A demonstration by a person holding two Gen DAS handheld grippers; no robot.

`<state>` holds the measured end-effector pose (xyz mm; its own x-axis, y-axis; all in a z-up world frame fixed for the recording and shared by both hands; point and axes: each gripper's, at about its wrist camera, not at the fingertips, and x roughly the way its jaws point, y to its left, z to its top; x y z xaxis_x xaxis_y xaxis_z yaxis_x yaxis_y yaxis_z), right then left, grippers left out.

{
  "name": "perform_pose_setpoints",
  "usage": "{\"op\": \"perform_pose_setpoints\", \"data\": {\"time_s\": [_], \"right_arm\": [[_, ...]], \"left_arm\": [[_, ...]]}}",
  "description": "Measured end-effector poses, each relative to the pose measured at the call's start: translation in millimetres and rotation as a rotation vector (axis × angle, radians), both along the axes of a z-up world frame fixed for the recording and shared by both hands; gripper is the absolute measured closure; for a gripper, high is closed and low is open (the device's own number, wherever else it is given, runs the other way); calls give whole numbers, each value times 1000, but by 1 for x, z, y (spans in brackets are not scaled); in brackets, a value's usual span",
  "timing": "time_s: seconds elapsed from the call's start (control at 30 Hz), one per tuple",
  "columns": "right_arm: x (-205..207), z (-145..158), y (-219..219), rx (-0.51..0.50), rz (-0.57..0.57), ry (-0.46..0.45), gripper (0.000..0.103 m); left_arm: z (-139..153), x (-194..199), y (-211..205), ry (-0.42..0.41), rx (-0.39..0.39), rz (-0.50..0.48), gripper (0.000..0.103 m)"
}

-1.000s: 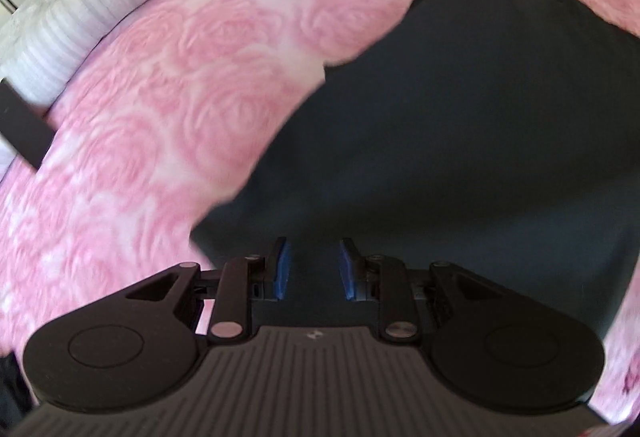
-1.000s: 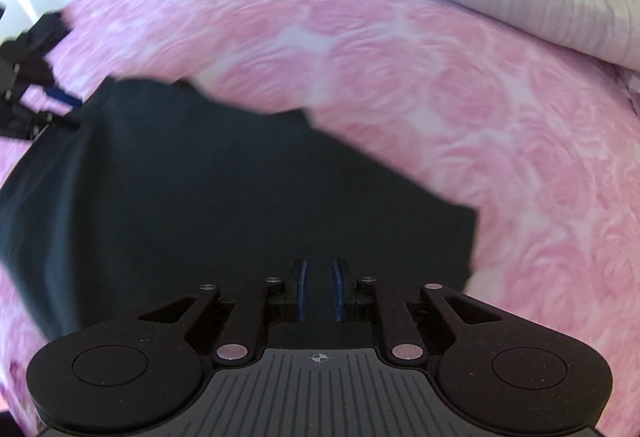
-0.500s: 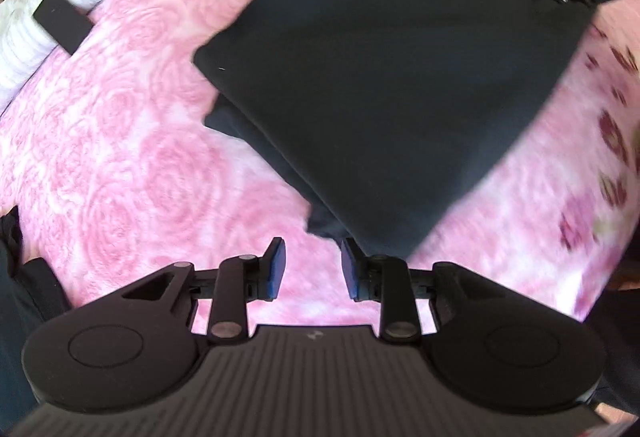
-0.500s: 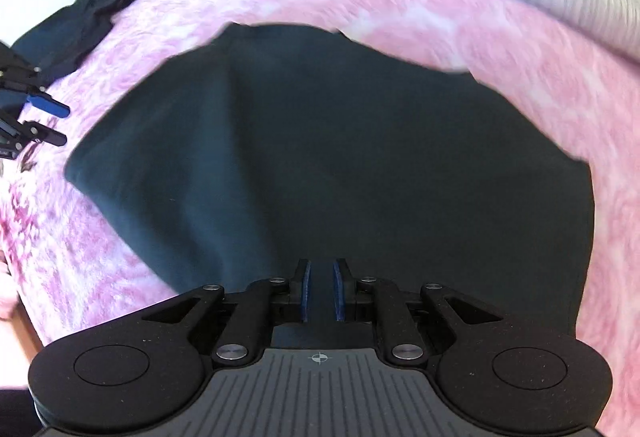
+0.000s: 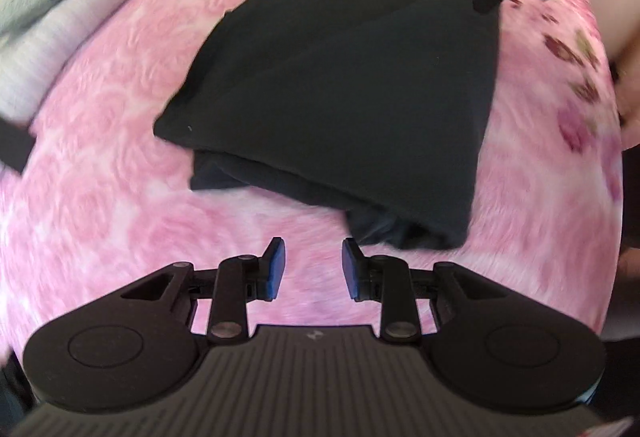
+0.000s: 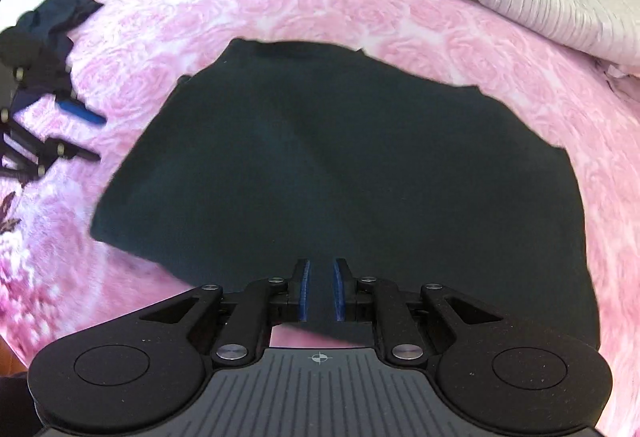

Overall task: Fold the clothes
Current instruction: 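Open both grippers and pull back from the folded shirt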

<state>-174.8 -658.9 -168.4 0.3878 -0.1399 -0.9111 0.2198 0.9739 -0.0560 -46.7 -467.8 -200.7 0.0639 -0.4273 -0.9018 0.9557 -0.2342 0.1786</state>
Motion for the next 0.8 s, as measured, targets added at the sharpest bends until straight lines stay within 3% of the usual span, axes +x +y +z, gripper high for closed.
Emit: {"op": "perform_pose_setpoints", "data": {"time_s": [0.17,0.33,0.47,0.5,0.6,0.67,0.7,0.73,0.8], "right_arm": [[10,8,44,14,-56,-3,89],[19,8,67,68,-105,2,89],[19,6,76,120,-141,-24,90],[19,6,79,122,-135,-33,102],[17,5,84,66,-166,-48,102],[17,3,88,37,-187,-57,79],[17,2,90,18,-193,-57,32],[17,0,91,22,-204,-61,0],[17,-1,94,30,-237,-63,0]], "left_arm": [[-6,22,11,-61,-5,-132,76],[-8,35,10,-79,-4,-154,75],[-14,34,5,-150,-4,-220,75],[-18,34,2,-172,-1,-253,75],[-27,34,-5,-229,-5,-348,75],[-34,35,-9,-262,-11,-411,75],[-37,36,-11,-272,-18,-441,75],[-40,38,-13,-275,-26,-468,75],[-46,41,-18,-270,-45,-520,74]]}}
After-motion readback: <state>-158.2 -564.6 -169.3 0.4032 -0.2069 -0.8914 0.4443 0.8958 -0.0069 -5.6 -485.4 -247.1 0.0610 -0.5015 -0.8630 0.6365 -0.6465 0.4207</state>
